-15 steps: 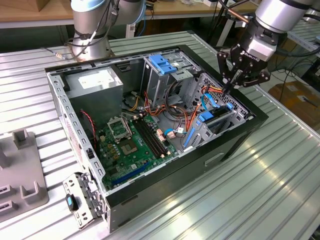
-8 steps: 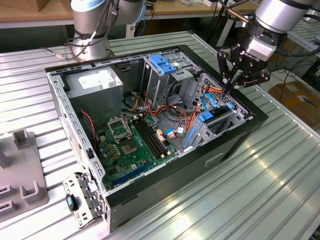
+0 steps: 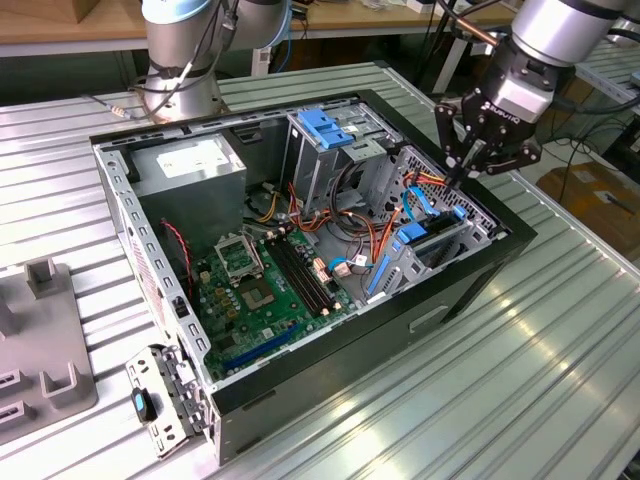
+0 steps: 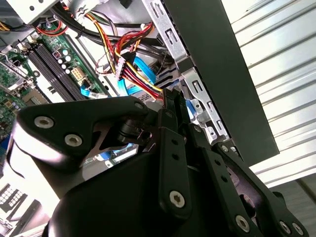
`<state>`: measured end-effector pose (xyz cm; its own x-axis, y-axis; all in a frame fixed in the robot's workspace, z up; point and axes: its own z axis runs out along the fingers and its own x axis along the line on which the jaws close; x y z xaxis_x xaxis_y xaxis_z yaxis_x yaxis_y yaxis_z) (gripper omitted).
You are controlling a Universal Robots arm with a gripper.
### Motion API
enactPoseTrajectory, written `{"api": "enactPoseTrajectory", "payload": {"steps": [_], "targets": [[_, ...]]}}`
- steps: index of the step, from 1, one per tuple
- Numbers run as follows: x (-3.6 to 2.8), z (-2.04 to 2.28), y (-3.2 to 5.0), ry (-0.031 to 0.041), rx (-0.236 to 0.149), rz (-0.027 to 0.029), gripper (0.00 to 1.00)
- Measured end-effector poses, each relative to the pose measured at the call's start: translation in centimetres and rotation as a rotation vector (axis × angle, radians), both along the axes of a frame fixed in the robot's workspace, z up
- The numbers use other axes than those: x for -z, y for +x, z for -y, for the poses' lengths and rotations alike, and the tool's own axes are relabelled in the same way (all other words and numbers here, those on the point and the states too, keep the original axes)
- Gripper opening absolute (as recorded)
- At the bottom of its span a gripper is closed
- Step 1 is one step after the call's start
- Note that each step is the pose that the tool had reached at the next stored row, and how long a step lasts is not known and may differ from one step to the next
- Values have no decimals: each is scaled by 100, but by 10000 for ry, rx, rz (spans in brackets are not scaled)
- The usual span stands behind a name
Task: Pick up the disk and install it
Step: 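Insert the second disk wire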
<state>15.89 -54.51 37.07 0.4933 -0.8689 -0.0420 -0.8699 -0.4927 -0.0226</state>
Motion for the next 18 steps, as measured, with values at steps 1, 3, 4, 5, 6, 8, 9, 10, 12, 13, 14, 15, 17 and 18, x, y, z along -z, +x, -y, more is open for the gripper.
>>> {"api": "enactPoseTrajectory", "payload": {"steps": [1,3,4,5,6,8,9,10,12,13,14,15,17,18], "targets": [[0,9,0,1,1,0,16],[0,27,0,1,0,0,16],[0,39,0,1,0,0,16],[0,58,0,0,0,0,16],[0,111,-4,3,1,0,16],[1,171,-27,5,1,1,16],[4,172,-35,7,7,1,16],[10,172,-38,4,132,1,16],[21,173,-39,3,550,1,16],[25,173,-39,5,697,1,16],[28,173,-39,4,834,1,16],[32,173,-39,4,1142,1,16],[34,173,-39,4,1278,1,16],[34,173,-39,5,1279,1,16]]}}
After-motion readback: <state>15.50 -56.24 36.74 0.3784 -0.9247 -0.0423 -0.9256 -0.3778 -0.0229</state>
